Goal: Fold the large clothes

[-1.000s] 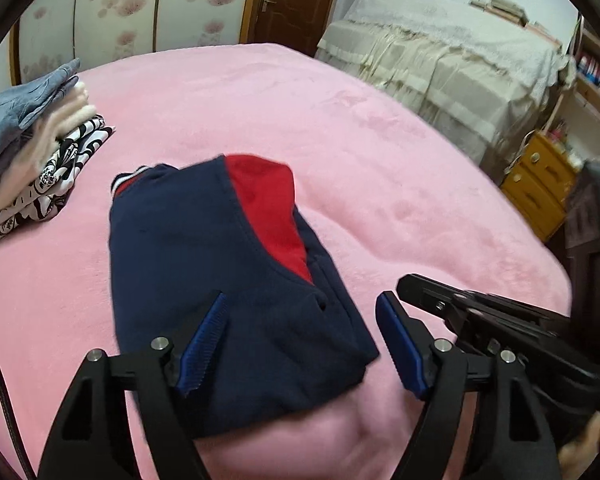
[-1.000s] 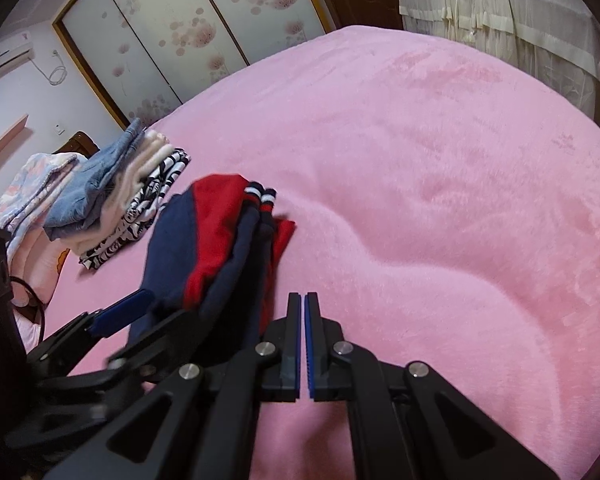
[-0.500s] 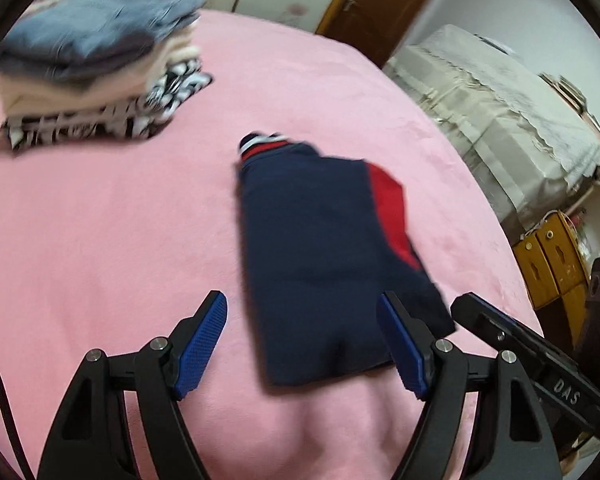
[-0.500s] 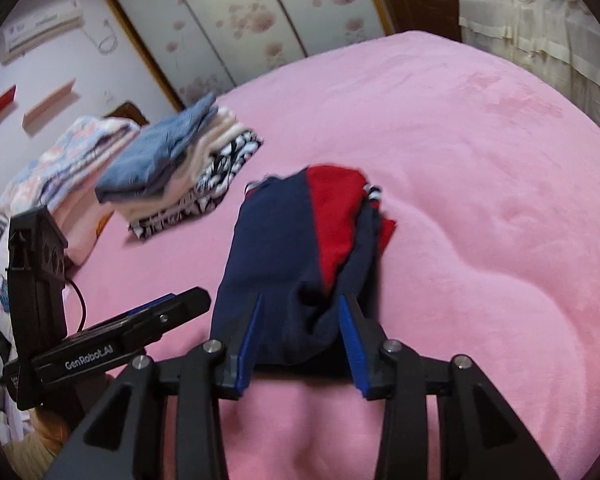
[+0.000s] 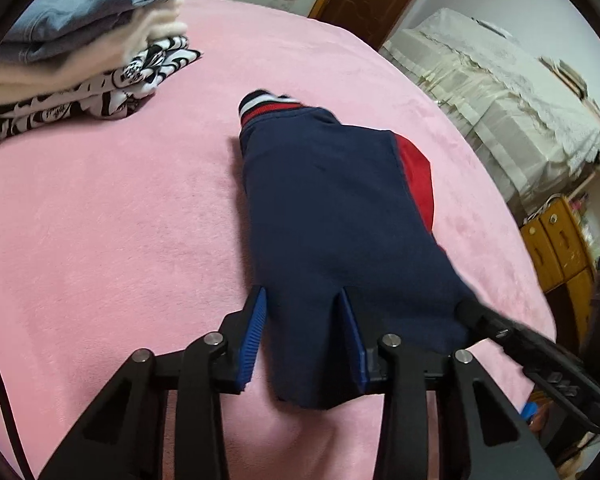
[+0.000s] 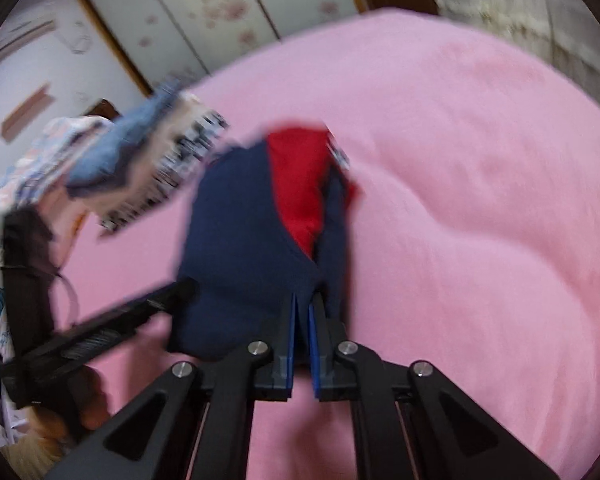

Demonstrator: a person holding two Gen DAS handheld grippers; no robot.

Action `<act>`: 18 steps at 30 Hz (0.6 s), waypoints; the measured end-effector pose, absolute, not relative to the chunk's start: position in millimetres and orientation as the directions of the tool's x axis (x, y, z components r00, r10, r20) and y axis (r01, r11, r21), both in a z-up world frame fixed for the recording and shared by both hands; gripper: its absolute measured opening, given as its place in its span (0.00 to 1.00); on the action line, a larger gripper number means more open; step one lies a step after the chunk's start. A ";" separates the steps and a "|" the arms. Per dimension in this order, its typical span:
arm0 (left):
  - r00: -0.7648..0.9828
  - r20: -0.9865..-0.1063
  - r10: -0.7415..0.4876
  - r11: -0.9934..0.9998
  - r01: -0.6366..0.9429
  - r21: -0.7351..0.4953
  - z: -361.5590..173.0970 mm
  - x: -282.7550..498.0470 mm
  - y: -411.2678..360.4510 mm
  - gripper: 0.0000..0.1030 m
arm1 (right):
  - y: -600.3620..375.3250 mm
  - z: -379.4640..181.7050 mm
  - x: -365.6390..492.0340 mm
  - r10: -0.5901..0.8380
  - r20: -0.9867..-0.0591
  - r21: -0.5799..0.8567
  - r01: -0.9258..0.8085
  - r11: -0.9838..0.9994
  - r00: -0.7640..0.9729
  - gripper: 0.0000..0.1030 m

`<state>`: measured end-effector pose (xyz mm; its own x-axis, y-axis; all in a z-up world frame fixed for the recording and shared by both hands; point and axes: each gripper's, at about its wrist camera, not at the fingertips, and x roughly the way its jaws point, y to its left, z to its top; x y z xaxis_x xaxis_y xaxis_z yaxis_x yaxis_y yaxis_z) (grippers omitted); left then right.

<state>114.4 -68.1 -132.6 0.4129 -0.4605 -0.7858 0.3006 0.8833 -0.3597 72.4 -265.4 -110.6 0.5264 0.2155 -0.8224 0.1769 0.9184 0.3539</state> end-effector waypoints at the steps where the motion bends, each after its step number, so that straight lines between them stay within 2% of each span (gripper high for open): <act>1: 0.410 -0.790 -0.456 0.885 0.306 -0.352 -135.9 112.7 -70.3 0.34 | -269.8 -129.7 71.3 0.238 -0.834 0.381 0.207 0.901 0.498 0.05; 5: 0.380 -0.796 -0.471 0.877 0.304 -0.373 -152.4 108.3 -73.4 0.34 | -274.5 -155.1 68.9 0.245 -0.822 0.411 0.239 0.880 0.513 0.05; 8: 0.389 -0.795 -0.465 0.879 0.309 -0.363 -151.2 108.4 -74.6 0.34 | -270.9 -148.0 69.8 0.228 -0.828 0.387 0.227 0.894 0.513 0.06; 9: 0.391 -0.795 -0.465 0.880 0.306 -0.364 -149.9 107.9 -74.5 0.35 | -268.8 -142.4 69.7 0.224 -0.828 0.377 0.215 0.901 0.514 0.09; 11: 0.390 -0.794 -0.466 0.880 0.299 -0.369 -147.9 107.2 -73.4 0.44 | -266.7 -133.2 70.7 0.236 -0.826 0.381 0.199 0.903 0.513 0.11; 13: 0.378 -0.804 -0.459 0.884 0.290 -0.368 -146.9 108.5 -72.9 0.51 | -269.0 -122.0 72.6 0.249 -0.820 0.396 0.197 0.897 0.515 0.20; 18: 0.364 -0.796 -0.484 0.872 0.284 -0.400 -134.6 118.1 -66.6 0.53 | -278.0 -94.0 84.7 0.255 -0.786 0.421 0.185 0.888 0.562 0.38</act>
<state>118.1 -66.6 -134.6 0.3639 -0.4836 -0.7961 0.2835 0.8716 -0.3999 84.7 -278.0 -94.0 0.5624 0.2554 -0.7864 0.1854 0.8879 0.4210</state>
